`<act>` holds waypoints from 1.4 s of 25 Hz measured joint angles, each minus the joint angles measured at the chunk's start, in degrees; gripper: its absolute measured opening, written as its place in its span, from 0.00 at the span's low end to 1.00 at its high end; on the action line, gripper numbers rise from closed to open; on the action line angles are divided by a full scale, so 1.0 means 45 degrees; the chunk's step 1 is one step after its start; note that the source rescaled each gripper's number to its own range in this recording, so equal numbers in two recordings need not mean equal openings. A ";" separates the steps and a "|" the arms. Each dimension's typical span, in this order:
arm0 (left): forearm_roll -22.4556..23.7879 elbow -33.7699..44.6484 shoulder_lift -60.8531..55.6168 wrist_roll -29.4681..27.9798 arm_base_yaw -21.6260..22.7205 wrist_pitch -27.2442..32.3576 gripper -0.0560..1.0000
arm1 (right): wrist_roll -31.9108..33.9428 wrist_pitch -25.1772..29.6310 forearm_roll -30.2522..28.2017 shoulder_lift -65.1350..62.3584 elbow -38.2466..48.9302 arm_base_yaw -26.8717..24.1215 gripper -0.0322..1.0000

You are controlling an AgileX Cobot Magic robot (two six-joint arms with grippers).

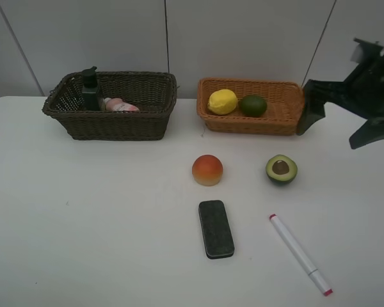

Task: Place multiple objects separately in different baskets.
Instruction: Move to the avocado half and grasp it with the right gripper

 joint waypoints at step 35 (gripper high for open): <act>0.0003 0.0000 0.0000 0.0000 0.0000 -0.0010 0.92 | 0.0368 -0.2246 0.0949 0.6498 -0.1634 0.0245 0.93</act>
